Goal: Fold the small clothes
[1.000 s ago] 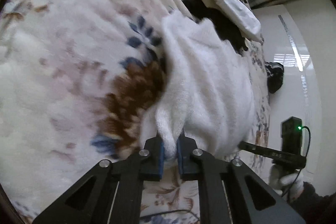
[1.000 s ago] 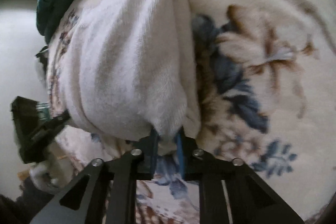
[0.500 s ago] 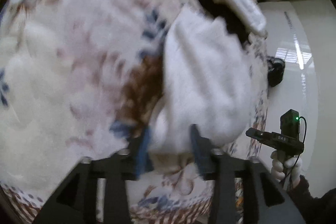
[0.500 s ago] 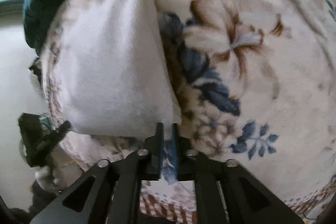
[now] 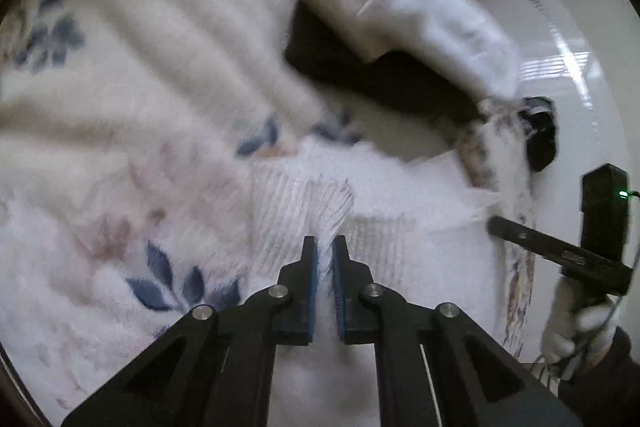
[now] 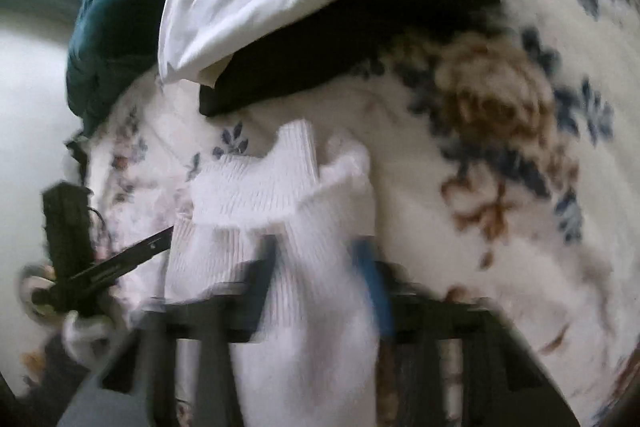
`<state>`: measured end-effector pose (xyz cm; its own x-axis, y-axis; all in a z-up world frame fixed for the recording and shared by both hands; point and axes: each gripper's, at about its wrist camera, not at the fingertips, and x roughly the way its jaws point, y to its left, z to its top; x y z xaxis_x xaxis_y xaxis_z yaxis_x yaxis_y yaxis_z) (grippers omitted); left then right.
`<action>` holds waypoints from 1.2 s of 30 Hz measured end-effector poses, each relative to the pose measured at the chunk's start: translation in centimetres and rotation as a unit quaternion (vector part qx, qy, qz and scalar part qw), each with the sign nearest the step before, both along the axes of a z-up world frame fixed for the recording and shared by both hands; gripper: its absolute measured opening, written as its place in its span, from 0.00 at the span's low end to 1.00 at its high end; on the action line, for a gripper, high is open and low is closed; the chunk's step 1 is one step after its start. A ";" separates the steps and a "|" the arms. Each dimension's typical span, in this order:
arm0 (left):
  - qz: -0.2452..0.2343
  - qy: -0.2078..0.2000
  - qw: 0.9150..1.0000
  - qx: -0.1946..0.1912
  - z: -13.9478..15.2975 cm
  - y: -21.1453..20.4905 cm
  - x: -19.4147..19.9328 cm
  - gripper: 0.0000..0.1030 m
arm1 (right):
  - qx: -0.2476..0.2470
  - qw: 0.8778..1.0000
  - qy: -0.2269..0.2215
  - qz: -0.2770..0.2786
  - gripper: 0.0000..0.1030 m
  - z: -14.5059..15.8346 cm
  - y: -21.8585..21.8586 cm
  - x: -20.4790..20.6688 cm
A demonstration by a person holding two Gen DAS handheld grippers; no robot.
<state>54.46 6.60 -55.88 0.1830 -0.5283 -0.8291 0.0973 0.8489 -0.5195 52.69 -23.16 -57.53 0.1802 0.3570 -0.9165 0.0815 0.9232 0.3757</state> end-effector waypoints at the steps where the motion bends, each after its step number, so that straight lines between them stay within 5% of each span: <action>1: 0.008 -0.010 1.000 -0.003 1.0 0.5 -0.3 0.05 | -0.006 1.000 -0.015 0.001 0.05 0.8 -0.1 -0.2; 4: 0.048 -0.047 0.997 -0.022 4.9 2.7 -1.0 0.05 | -0.022 0.999 -0.030 -0.012 0.04 2.9 -1.4 -0.9; 8: 0.068 -0.043 0.996 -0.029 5.3 4.2 0.8 0.05 | -0.010 0.998 -0.041 -0.044 0.04 4.3 -2.9 -0.6; 14: 0.068 0.011 0.997 0.022 -1.0 2.6 5.4 0.05 | -0.032 0.998 -0.025 -0.057 0.04 1.4 -2.6 4.1; 18: 0.063 0.074 0.995 -0.002 -4.9 2.4 6.2 0.07 | -0.027 0.997 0.049 -0.055 0.04 -3.9 -2.8 6.7; 21: 0.066 0.083 0.993 -0.055 -3.7 3.2 5.2 0.28 | 0.039 0.995 0.072 -0.061 0.14 -3.9 -3.8 6.4; 23: 0.085 0.072 0.991 -0.073 -2.7 4.4 4.0 0.62 | 0.063 0.994 0.060 -0.072 0.49 -2.8 -4.9 5.5; 24: 0.095 0.069 0.990 -0.078 -2.4 5.0 3.5 0.64 | 0.074 0.992 0.052 -0.082 0.54 -2.2 -5.6 4.9; 28: 0.083 0.110 0.988 -0.075 -4.6 4.4 2.2 0.61 | 0.123 0.986 0.070 -0.086 0.56 -2.6 -6.5 3.3; 29: 0.073 0.114 0.988 -0.073 -5.1 3.7 2.1 0.52 | 0.128 0.985 0.079 -0.079 0.56 -3.1 -6.1 3.1; 31: 0.052 0.102 0.991 -0.070 -4.9 2.2 1.8 0.08 | 0.133 0.985 0.094 -0.058 0.54 -4.2 -4.9 3.0; 33: 0.058 0.065 0.994 -0.060 -3.0 1.8 1.5 0.08 | 0.102 0.991 0.076 -0.050 0.05 -3.9 -4.0 3.0; 36: 0.101 0.018 0.992 -0.072 0.2 3.6 1.5 0.07 | 0.071 0.997 0.017 -0.041 0.04 -1.1 -3.3 3.0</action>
<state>55.98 10.23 -55.63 0.2688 -0.5970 -0.7558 -0.0876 0.7663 -0.6365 55.68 -26.46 -58.66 0.1843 0.4689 -0.8638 0.1685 0.8508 0.4978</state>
